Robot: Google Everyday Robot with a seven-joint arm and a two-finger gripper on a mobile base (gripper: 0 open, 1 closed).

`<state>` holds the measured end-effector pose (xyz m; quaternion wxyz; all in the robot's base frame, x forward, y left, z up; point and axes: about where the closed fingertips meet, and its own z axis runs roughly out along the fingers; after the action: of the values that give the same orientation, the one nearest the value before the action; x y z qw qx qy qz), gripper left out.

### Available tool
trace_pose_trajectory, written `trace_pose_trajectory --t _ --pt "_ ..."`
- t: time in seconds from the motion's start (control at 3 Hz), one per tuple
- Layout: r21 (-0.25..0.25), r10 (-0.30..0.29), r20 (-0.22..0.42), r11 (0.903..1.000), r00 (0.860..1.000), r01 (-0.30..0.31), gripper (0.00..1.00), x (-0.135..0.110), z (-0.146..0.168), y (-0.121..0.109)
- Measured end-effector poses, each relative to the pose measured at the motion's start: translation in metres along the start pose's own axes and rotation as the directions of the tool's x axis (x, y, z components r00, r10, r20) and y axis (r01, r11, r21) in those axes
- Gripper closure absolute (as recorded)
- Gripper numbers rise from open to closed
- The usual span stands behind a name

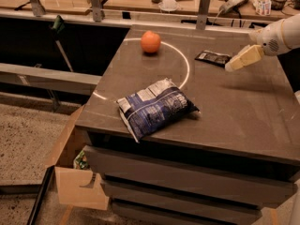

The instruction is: Move rxbar chocolate near blue chip bag

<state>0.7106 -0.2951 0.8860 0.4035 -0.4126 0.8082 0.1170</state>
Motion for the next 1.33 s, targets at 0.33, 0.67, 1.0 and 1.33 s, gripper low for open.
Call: trace_pose_trajectory --t 0.33,0.67,1.0,1.33 --pt "-0.034 0.006 0.031 0.9994 0.999 -0.005 0.00 0.001 0.030 -0.008" --pt "-0.053 0.018 0.050 0.9985 0.999 -0.015 0.00 0.002 0.053 -0.016" --pt "-0.070 0.020 0.057 0.9974 0.998 -0.016 0.18 0.002 0.068 -0.018" --pt "-0.085 0.011 0.065 0.9963 0.998 -0.005 0.42 0.000 0.077 -0.017"
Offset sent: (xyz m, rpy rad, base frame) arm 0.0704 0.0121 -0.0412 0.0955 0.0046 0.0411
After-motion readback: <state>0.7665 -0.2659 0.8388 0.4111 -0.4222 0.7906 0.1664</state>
